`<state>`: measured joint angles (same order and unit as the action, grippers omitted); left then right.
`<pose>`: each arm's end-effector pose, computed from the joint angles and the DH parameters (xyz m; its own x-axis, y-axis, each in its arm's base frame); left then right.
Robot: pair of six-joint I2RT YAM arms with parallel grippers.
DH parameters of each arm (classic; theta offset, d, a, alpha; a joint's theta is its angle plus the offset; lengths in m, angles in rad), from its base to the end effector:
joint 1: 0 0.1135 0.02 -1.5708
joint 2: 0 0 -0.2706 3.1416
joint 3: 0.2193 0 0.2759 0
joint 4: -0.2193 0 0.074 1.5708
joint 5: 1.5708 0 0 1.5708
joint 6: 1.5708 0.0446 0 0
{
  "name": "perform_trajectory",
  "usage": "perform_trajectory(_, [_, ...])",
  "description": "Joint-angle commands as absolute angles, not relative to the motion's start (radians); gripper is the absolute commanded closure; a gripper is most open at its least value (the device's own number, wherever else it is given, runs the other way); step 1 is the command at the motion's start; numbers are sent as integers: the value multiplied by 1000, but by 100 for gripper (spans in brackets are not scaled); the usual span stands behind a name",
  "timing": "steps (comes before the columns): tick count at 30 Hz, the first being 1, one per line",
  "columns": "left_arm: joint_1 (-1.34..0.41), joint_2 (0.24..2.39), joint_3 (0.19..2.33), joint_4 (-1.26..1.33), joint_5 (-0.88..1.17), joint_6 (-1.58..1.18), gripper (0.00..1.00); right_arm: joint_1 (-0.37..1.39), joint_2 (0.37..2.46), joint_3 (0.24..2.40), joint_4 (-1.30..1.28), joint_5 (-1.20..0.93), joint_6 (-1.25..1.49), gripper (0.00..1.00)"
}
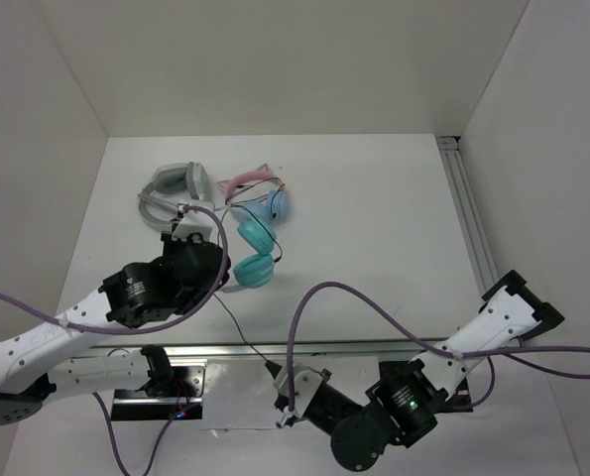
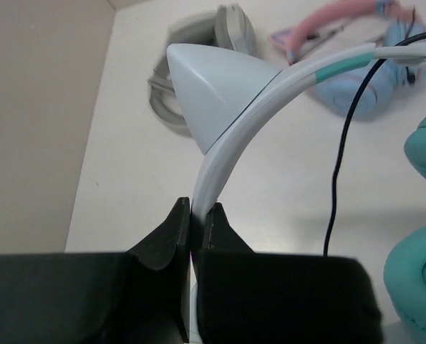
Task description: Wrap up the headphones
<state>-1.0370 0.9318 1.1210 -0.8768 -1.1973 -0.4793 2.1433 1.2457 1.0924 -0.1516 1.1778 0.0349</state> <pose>0.1281 -0.1352 0.3830 -0.2626 0.1136 -0.9582 -0.1950 0.9663 0.1680 -0.1256 0.2709 0.3608 0.1346 -0.2336 -0.9630 -0.8044 0.5417 -0.2439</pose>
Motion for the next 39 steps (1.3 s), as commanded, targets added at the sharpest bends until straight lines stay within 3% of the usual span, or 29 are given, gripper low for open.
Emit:
perform_trajectory(1, [-1032,908,1071,-956,-1059,-575,100,2160,1142,1153,-158,1305,-103,100])
perform_trajectory(11, [-1063,896,1012,-786,-761,-397,100,2138,1095,1282,-48,1402,-417,100])
perform_trajectory(18, [-1063,916,1146,-914,-577,-364,100,2102,1058,1236,-55,1480,-480,100])
perform_trajectory(25, [-1072,896,1232,-963,-290,-293,100,1944,937,1149,-23,1356,-509,99])
perform_trajectory(28, [-1072,887,1221,-963,-279,-284,100,1777,865,1140,-35,1203,-491,98])
perform_trajectory(32, [-1072,887,1200,-951,-256,-264,100,1678,857,1175,-49,1137,-497,97])
perform_trajectory(39, [-1072,868,1190,-874,-274,-270,100,1678,888,1155,408,1369,-761,100])
